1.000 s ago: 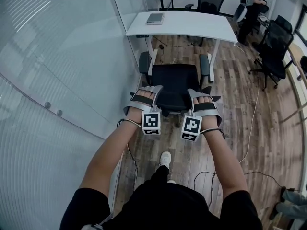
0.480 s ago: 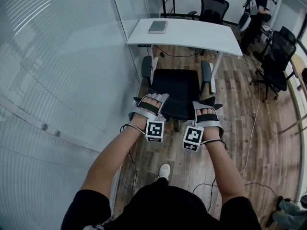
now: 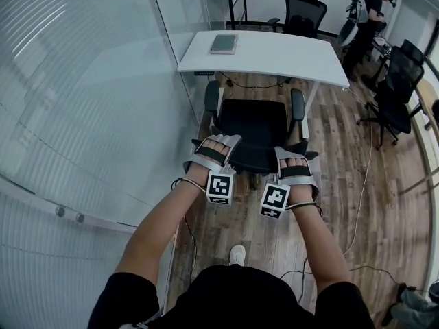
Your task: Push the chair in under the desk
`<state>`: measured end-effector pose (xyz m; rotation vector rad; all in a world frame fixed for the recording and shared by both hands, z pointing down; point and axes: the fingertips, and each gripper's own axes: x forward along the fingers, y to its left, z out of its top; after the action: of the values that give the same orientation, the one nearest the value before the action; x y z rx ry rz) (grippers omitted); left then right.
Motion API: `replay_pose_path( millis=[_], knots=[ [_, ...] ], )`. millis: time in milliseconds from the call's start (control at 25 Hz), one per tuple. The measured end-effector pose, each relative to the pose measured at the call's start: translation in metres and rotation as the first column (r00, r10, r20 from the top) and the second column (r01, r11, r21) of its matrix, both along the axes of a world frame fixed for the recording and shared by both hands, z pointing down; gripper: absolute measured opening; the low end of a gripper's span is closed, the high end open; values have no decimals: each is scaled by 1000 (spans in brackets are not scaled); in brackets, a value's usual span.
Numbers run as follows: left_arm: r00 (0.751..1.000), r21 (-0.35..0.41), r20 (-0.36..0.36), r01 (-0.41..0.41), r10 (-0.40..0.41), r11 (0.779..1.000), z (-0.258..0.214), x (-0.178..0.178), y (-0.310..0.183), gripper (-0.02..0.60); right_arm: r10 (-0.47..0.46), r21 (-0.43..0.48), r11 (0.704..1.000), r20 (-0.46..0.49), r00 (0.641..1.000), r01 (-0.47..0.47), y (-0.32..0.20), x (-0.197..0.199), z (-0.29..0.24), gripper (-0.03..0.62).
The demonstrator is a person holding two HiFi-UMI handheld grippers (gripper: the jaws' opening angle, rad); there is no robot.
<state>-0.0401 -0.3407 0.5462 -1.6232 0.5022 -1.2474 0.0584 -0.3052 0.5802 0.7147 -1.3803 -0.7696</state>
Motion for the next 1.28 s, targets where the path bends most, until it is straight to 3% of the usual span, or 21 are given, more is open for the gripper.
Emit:
replay_pose_path(
  millis=[680, 1280],
  knots=[
    [1000, -12, -13, -8, 8, 1000, -9, 4, -109, 448, 17, 1, 1000, -6, 1000, -17, -106, 4, -10, 523],
    [1000, -36, 5, 28, -28, 999, 1, 34, -210, 454, -8, 31, 999, -14, 1000, 8, -211, 36, -9, 518]
  ],
)
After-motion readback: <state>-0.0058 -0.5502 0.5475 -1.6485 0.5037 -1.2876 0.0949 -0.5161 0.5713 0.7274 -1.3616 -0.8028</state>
